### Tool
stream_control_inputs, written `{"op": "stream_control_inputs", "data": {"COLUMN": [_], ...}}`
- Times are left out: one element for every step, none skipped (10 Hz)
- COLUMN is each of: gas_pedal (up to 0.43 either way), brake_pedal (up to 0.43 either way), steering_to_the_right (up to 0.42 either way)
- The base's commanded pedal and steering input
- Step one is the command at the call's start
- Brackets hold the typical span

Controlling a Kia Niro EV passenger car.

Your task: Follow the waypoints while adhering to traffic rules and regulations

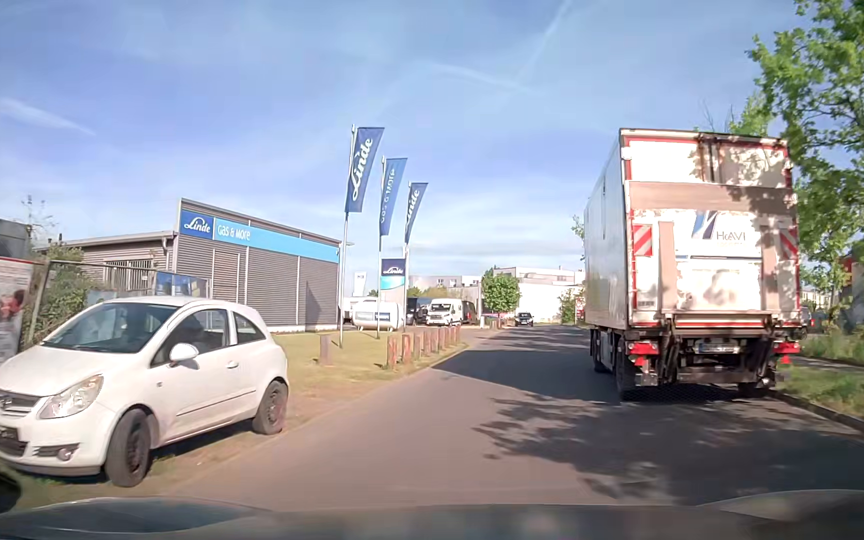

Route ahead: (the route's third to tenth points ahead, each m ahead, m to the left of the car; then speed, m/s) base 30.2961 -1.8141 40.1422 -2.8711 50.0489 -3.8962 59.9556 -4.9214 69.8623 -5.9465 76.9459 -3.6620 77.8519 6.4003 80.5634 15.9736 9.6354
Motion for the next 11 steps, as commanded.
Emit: {"op": "stream_control_inputs", "data": {"gas_pedal": [0.0,0.0,0.0,0.0,0.0,0.0,0.0,0.0,0.0,0.0,0.0], "brake_pedal": [0.0,0.0,0.0,0.0,0.0,0.0,0.0,0.0,0.012,0.049,0.104], "steering_to_the_right": [0.021,0.024,0.026,0.028,0.031,0.036,0.04,0.044,0.049,0.056,0.064]}}
